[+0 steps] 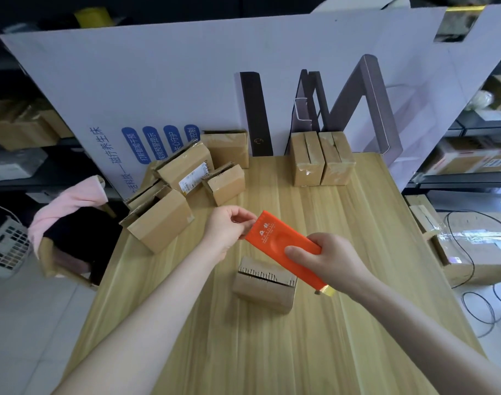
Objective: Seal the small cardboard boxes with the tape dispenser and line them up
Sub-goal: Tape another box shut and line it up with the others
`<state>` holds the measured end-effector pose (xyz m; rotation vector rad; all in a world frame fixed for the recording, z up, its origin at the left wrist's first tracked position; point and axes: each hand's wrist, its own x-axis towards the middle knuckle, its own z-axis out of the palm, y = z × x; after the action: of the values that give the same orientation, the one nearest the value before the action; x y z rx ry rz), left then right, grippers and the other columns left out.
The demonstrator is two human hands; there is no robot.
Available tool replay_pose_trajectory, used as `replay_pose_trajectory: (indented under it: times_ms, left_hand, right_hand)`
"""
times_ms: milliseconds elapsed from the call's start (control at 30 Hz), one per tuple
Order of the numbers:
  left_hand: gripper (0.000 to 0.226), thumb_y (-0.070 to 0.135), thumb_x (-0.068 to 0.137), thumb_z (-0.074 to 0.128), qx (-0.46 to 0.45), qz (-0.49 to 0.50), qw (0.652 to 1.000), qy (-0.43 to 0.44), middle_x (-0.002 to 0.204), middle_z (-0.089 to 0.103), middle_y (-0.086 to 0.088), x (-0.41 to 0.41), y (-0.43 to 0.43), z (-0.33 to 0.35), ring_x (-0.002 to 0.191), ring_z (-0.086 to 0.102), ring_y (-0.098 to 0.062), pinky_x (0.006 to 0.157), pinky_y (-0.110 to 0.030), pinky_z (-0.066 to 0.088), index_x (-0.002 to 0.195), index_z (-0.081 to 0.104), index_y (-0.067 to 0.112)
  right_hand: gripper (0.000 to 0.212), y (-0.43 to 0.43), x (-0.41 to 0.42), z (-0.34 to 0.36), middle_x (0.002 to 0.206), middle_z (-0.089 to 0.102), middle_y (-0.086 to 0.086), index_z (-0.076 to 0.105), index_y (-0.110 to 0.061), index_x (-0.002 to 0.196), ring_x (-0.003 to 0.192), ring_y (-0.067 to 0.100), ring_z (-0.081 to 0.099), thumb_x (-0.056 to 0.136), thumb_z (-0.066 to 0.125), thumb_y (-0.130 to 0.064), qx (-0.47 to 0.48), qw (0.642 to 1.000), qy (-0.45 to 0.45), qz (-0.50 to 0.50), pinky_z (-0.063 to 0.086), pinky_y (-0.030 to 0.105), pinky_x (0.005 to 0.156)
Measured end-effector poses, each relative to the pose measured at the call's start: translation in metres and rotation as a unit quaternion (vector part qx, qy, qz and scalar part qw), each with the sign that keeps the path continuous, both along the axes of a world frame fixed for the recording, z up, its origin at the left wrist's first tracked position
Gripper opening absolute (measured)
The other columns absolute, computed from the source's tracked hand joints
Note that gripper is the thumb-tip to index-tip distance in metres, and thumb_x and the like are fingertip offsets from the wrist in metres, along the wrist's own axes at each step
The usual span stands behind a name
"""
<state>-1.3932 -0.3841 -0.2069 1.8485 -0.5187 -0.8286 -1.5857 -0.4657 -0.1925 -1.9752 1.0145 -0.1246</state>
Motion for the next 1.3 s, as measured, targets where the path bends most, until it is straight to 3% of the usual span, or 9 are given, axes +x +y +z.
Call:
replay_pose_trajectory:
  times_ms: [233,367,467,567,733,800,933,1100,1300]
  left_hand:
    - [0.023,-0.001,0.086,0.064,0.075,0.017,0.995,-0.06,0.069,0.063,0.003,0.004,-0.008,-0.038,0.065,0.057,-0.014,0.057,-0.023,0.044,0.069,0.063,0.015]
    - [0.018,0.0,0.084,0.054,0.244,0.1,0.937,-0.23,0.089,0.067,-0.004,0.065,0.03,-0.06,0.086,0.061,-0.027,0.069,-0.029,0.043,0.082,0.064,0.015]
    - [0.014,0.001,0.086,0.063,0.228,0.122,0.96,-0.11,0.077,0.066,-0.01,0.093,0.065,-0.082,0.079,0.064,-0.031,0.078,-0.037,0.051,0.076,0.065,0.01]
    - [0.01,-0.002,0.091,0.058,0.118,0.036,0.991,0.057,0.073,0.06,-0.008,0.055,0.051,-0.078,0.063,0.054,-0.017,0.065,-0.029,0.052,0.086,0.065,0.003]
    - [0.027,0.022,0.099,0.048,0.025,-0.077,0.961,0.264,0.087,0.067,-0.011,0.001,0.01,-0.049,0.078,0.065,-0.018,0.073,-0.027,0.057,0.103,0.064,0.0]
    - [0.037,0.033,0.1,0.044,0.024,-0.094,0.953,0.287,0.09,0.068,-0.013,-0.008,0.003,-0.042,0.081,0.067,-0.021,0.077,-0.03,0.057,0.101,0.064,0.002]
    - [0.05,0.048,0.096,0.042,0.008,-0.115,0.93,0.35,0.086,0.07,-0.01,-0.017,-0.003,-0.032,0.079,0.069,-0.02,0.073,-0.031,0.058,0.099,0.064,0.003]
    - [0.007,0.014,0.087,0.065,-0.024,-0.082,0.947,0.31,0.07,0.07,0.0,-0.017,-0.003,-0.026,0.06,0.065,-0.007,0.055,-0.018,0.053,0.09,0.066,0.008]
    - [0.009,0.006,0.079,0.074,-0.016,-0.05,0.974,0.219,0.062,0.069,0.005,-0.018,0.0,-0.024,0.052,0.063,-0.002,0.048,-0.014,0.047,0.083,0.067,0.011]
  right_hand:
    - [0.046,0.012,0.016,0.003,0.073,0.07,0.003,0.068,-0.013,0.082,0.06,0.02,0.069,0.078,0.062,-0.059,-0.016,0.996,0.085,0.027,0.059,0.044,0.057]
    - [0.039,0.002,-0.023,0.008,0.067,0.069,0.011,0.068,-0.009,0.076,0.052,0.026,0.067,0.075,0.072,-0.048,0.058,0.994,0.088,-0.008,0.055,0.037,0.042]
    - [0.031,-0.01,-0.057,0.007,0.062,0.069,0.017,0.069,-0.004,0.081,0.045,0.027,0.063,0.077,0.076,-0.034,0.124,0.989,0.058,-0.063,0.055,0.042,0.044]
    - [0.043,-0.013,-0.058,0.001,0.067,0.068,0.024,0.067,0.001,0.09,0.049,0.033,0.062,0.073,0.081,-0.036,0.181,0.98,-0.012,-0.088,0.055,0.048,0.049]
    - [0.058,-0.015,-0.046,0.004,0.073,0.071,0.022,0.067,-0.003,0.095,0.049,0.029,0.064,0.063,0.078,-0.05,0.193,0.977,-0.068,-0.066,0.054,0.039,0.049]
    - [0.065,-0.016,-0.045,0.002,0.075,0.071,0.021,0.068,-0.007,0.094,0.052,0.027,0.066,0.055,0.075,-0.058,0.185,0.978,-0.079,-0.058,0.055,0.04,0.051]
    - [0.045,-0.018,-0.043,-0.001,0.077,0.071,0.021,0.068,-0.007,0.095,0.057,0.029,0.067,0.066,0.069,-0.041,0.183,0.978,-0.085,-0.049,0.056,0.04,0.05]
    - [0.037,-0.016,-0.045,-0.009,0.075,0.07,0.022,0.068,-0.008,0.091,0.056,0.031,0.067,0.073,0.079,-0.038,0.174,0.981,-0.071,-0.042,0.057,0.042,0.048]
    - [0.018,-0.011,-0.04,-0.012,0.072,0.069,0.019,0.07,-0.01,0.084,0.057,0.033,0.067,0.08,0.076,-0.027,0.119,0.991,-0.057,-0.03,0.057,0.051,0.049]
